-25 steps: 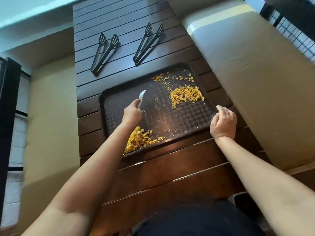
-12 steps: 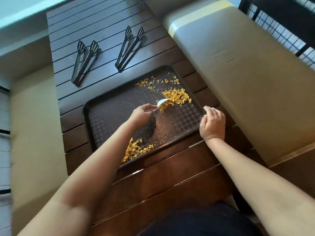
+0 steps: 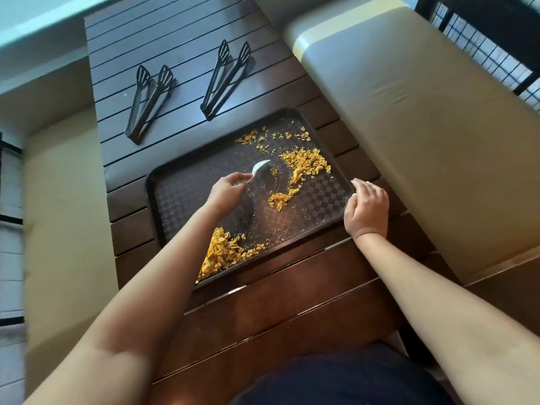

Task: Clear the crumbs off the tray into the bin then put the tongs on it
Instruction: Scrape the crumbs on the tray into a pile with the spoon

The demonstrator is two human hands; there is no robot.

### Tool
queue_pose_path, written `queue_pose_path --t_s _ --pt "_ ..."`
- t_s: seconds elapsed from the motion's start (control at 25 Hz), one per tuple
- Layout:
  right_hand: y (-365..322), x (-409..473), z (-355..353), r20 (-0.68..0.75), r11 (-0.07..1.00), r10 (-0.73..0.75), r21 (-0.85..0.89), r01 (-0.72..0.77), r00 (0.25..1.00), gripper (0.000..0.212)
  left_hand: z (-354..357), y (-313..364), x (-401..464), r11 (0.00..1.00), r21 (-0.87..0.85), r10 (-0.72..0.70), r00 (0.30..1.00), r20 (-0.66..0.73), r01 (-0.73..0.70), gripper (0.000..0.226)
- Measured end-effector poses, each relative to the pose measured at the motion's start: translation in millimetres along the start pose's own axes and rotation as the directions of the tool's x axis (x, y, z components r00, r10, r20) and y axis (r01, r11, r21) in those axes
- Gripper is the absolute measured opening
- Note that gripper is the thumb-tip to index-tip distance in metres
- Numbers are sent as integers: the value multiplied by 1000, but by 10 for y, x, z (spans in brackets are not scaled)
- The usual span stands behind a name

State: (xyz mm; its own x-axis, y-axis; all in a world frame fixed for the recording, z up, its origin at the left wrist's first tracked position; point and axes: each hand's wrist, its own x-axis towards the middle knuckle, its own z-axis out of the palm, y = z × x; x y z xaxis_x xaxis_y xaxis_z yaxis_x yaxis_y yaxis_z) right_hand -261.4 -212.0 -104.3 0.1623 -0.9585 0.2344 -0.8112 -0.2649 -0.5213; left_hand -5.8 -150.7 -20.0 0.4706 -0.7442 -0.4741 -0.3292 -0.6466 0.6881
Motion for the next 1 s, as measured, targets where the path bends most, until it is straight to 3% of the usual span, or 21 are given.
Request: queue_pose_path --t_s 0.36,0.52,0.6,0.84,1.0 --pt "13 2 0 -1 1000 10 -3 -10 1000 51 -49 -155 -272 982 177 17 952 304 -74 25" --pt "7 -3 2 7 1000 16 -7 -16 1000 52 26 19 -86 996 57 69 992 102 -75 26" --pt "-4 -7 -4 3 1000 17 0 -17 1000 52 134 91 -2 997 52 56 994 89 -61 28" --pt "-1 10 -3 -1 1000 11 -3 -11 1000 50 196 -19 -20 953 234 109 940 323 -191 24" --pt "8 -9 3 -15 1000 -4 -13 4 1000 49 -101 -186 -76 926 328 33 904 426 -188 23"
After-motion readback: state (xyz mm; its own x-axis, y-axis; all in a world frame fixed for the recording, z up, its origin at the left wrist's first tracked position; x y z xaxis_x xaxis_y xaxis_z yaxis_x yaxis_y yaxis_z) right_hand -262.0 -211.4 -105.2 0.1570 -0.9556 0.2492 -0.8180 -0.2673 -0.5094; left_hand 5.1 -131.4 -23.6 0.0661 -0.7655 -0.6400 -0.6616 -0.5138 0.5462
